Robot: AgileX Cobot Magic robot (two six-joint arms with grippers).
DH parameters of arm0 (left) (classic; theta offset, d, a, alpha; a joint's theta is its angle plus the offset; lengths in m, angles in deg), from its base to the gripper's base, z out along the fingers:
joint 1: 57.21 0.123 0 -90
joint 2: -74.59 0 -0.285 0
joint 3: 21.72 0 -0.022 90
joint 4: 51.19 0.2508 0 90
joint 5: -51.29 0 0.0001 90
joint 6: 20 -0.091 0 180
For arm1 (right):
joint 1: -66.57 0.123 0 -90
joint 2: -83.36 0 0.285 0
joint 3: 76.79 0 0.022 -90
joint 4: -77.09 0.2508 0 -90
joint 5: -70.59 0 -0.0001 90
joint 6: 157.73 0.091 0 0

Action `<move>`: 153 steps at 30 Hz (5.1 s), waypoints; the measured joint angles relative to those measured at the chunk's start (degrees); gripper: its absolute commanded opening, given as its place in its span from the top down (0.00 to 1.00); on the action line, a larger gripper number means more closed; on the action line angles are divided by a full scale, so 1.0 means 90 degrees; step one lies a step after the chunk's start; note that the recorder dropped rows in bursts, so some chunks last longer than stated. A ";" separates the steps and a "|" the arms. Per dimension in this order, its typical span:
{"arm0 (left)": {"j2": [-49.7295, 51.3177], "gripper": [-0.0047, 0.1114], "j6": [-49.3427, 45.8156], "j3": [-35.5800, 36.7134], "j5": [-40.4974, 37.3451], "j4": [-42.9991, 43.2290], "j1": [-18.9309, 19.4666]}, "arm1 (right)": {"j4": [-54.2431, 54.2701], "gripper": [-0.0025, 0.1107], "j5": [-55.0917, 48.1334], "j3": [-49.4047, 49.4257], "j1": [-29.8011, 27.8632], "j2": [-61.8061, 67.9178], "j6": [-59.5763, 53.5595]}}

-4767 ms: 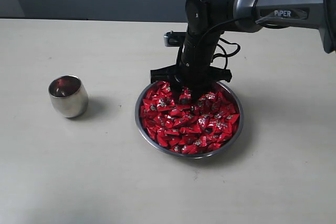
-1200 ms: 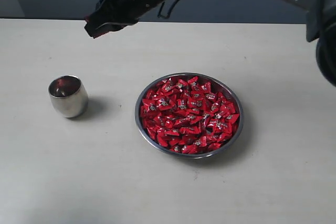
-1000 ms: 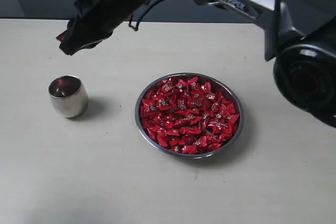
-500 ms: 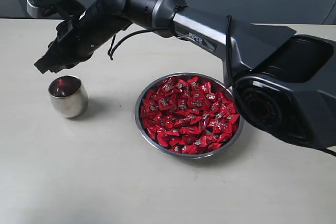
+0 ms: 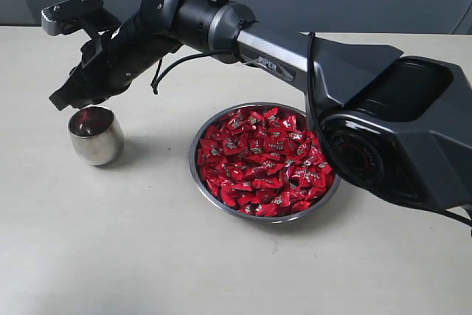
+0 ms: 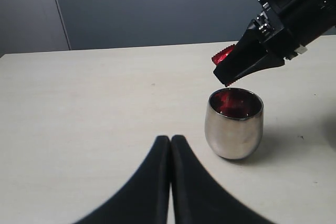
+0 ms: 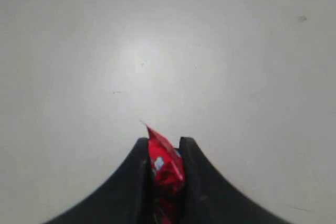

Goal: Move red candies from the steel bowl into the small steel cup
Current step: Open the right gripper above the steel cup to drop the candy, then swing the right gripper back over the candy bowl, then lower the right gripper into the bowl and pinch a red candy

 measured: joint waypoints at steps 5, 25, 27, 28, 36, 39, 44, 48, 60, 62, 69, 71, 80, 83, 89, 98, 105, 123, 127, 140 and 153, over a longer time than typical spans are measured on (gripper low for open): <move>0.0000 0.96 0.0000 0.0000 0.0000 0.0000 0.0000 | 0.0000 0.66 -0.0044 0.0000 0.0000 0.0000 0.0000; 0.0000 0.96 0.0000 0.0000 0.0000 0.0000 0.0000 | -0.0097 0.99 -0.0214 0.0000 0.0000 -0.0087 0.0024; 0.0000 0.96 0.0000 0.0000 0.0000 0.0000 0.0000 | -0.0125 0.98 -0.0214 -0.0006 0.0000 -0.0175 0.0024; 0.0000 0.96 0.0000 0.0000 0.0000 0.0000 0.0000 | -0.0125 0.98 -0.0214 -0.0029 0.0000 -0.0205 0.0024; 0.0000 0.96 0.0000 0.0000 0.0000 0.0000 0.0000 | -0.0219 0.98 0.0085 -0.0092 0.0000 -0.0306 0.0511; 0.0000 0.96 0.0000 0.0000 0.0000 0.0000 0.0000 | -0.0559 0.98 0.0218 -0.0092 0.0000 -0.0329 0.0898; 0.0000 0.96 0.0000 0.0000 0.0000 0.0000 0.0000 | -0.1223 0.98 0.0270 -0.0092 0.0000 -0.0437 0.1515; 0.0000 0.96 0.0000 0.0000 0.0000 0.0000 0.0000 | -0.1346 0.98 0.0414 -0.0092 0.0000 -0.0532 0.1788; 0.0000 0.96 0.0000 0.0000 0.0000 0.0000 0.0000 | -0.1405 0.98 0.1169 0.0431 -0.0013 -0.1177 0.2088; 0.0000 0.96 0.0000 0.0000 0.0000 0.0000 0.0000 | -0.1441 0.98 0.1414 0.0846 -0.0013 -0.1387 0.2093; 0.0000 0.96 0.0000 0.0000 0.0000 0.0000 0.0000 | -0.1453 0.98 0.2512 0.2692 -0.0045 -0.2427 0.2018; 0.0000 0.96 0.0000 0.0000 0.0000 0.0000 0.0000 | -0.1453 0.98 0.2695 0.3271 -0.0168 -0.2786 0.1955; 0.0000 0.96 0.0000 0.0000 0.0000 0.0000 0.0000 | -0.1469 0.98 0.3843 0.6112 -0.0889 -0.4240 0.1858; 0.0000 0.96 0.0000 0.0000 0.0000 0.0000 0.0000 | -0.1582 0.98 0.4108 0.6859 -0.0999 -0.4652 0.1752; 0.0000 0.96 0.0000 0.0000 0.0000 0.0000 0.0000 | -0.1786 0.98 0.3585 0.7444 -0.1207 -0.4858 0.1696; 0.0000 0.96 0.0000 0.0000 0.0000 0.0000 0.0000 | -0.2753 0.98 0.2378 0.7473 -0.1501 -0.4833 0.1696; 0.0000 0.96 0.0000 0.0000 0.0000 0.0000 0.0000 | -0.3062 0.98 0.2329 0.7473 -0.1501 -0.4833 0.1685; 0.0000 0.96 0.0000 0.0000 0.0000 0.0000 0.0000 | -0.2133 0.98 0.2382 0.7473 -0.1501 -0.4645 0.1440; 0.0000 0.96 0.0000 0.0000 0.0000 0.0000 0.0000 | -0.2059 0.98 0.2336 0.7473 -0.1501 -0.4406 0.1399; 0.0000 0.96 0.0000 0.0000 0.0000 0.0000 0.0000 | -0.3754 0.98 0.1057 0.6523 -0.1501 -0.3794 0.2519; 0.0000 0.96 0.0000 0.0000 0.0000 0.0000 0.0000 | -0.3762 0.98 0.0578 0.5959 -0.1501 -0.3709 0.1684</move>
